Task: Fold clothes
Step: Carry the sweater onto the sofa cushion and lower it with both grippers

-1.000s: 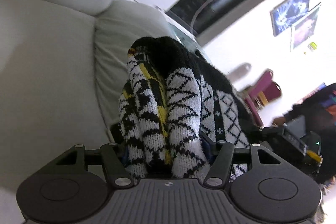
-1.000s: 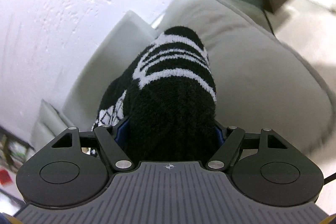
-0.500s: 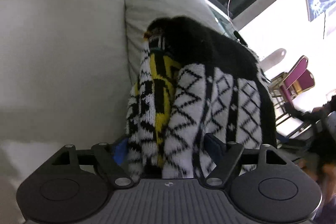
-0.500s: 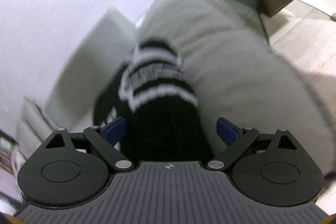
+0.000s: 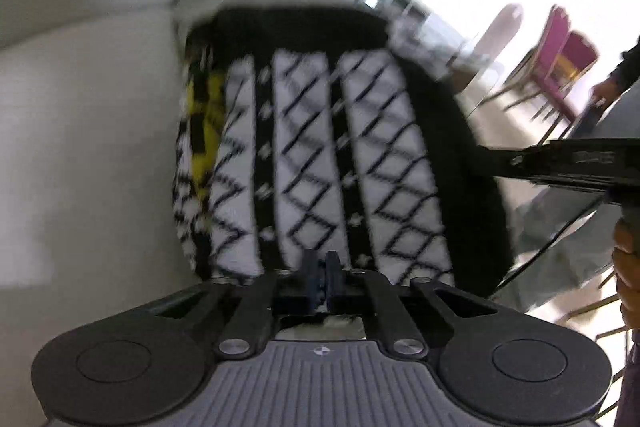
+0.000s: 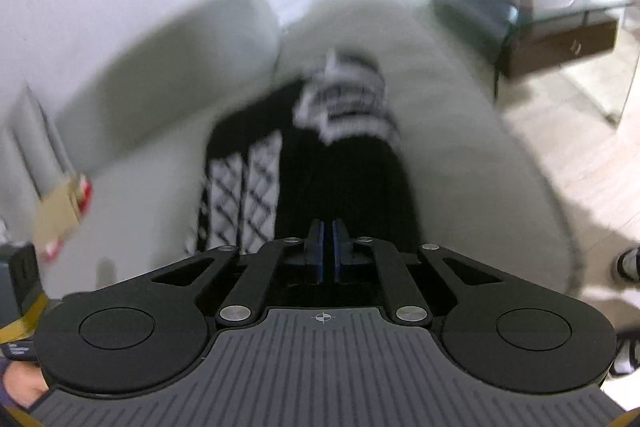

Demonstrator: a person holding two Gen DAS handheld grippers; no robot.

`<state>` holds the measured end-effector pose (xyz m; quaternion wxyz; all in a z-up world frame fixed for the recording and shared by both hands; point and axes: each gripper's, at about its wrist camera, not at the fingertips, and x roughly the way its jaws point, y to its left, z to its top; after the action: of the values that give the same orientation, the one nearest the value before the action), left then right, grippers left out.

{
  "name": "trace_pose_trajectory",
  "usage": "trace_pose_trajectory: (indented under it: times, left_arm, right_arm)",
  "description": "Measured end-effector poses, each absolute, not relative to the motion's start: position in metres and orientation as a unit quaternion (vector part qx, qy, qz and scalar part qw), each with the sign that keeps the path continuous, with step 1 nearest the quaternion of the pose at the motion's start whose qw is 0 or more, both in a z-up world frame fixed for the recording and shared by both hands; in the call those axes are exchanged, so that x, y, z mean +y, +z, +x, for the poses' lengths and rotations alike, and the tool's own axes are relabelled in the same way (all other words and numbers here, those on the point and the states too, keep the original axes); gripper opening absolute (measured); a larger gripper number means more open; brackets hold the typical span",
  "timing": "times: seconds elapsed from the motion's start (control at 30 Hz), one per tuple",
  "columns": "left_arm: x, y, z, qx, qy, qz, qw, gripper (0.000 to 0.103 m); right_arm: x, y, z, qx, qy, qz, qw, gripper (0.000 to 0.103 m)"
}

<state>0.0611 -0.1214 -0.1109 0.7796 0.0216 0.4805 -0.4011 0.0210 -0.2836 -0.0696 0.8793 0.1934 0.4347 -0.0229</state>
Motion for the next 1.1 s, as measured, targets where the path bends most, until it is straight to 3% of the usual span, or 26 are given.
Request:
trace_pose_trajectory:
  times: [0.17,0.2,0.23,0.27,0.3,0.33,0.47,0.6,0.67,0.77,0.83,1.1]
  left_arm:
    - [-0.117,-0.102,0.06,0.497,-0.408,0.007,0.766,0.006]
    - [-0.114,-0.092,0.055,0.495,-0.416,0.012,0.763,0.009]
    - [-0.107,-0.084,0.051,0.502,-0.423,0.01,0.755,0.032]
    - [-0.098,-0.076,0.046,0.51,-0.431,0.007,0.744,0.043]
    - [-0.09,-0.068,0.038,0.508,-0.438,0.012,0.742,0.047]
    - [-0.083,-0.06,0.029,0.503,-0.444,0.021,0.741,0.047]
    - [-0.073,-0.043,0.007,0.478,-0.46,0.042,0.747,0.048]
    - [-0.079,-0.04,0.013,0.436,-0.441,0.036,0.784,0.045]
    - [-0.078,-0.04,0.022,0.428,-0.427,0.011,0.797,0.042]
    - [-0.083,-0.049,0.041,0.416,-0.408,-0.002,0.813,0.037]
    - [-0.086,-0.057,0.054,0.416,-0.395,0.003,0.819,0.024]
    - [-0.095,-0.056,0.097,0.401,-0.398,-0.036,0.824,0.026]
  right_arm:
    - [-0.309,-0.081,0.03,0.444,-0.019,0.265,0.856,0.0]
    - [-0.312,-0.071,0.021,0.441,-0.014,0.28,0.853,0.017]
    - [-0.313,-0.056,0.007,0.438,-0.013,0.292,0.85,0.026]
    - [-0.316,-0.042,-0.01,0.424,-0.011,0.296,0.856,0.046]
    - [-0.319,-0.028,-0.027,0.408,-0.007,0.297,0.863,0.054]
    - [-0.322,-0.014,-0.045,0.391,-0.004,0.299,0.87,0.055]
    - [-0.33,0.03,-0.101,0.35,-0.041,0.274,0.895,0.057]
    - [-0.325,0.039,-0.107,0.327,-0.049,0.237,0.913,0.058]
    - [-0.314,0.034,-0.093,0.322,-0.056,0.216,0.92,0.054]
    - [-0.296,0.026,-0.069,0.314,-0.047,0.174,0.932,0.038]
    - [-0.286,0.014,-0.046,0.325,-0.039,0.156,0.932,0.035]
    - [-0.27,-0.028,0.047,0.371,-0.047,0.156,0.914,0.033]
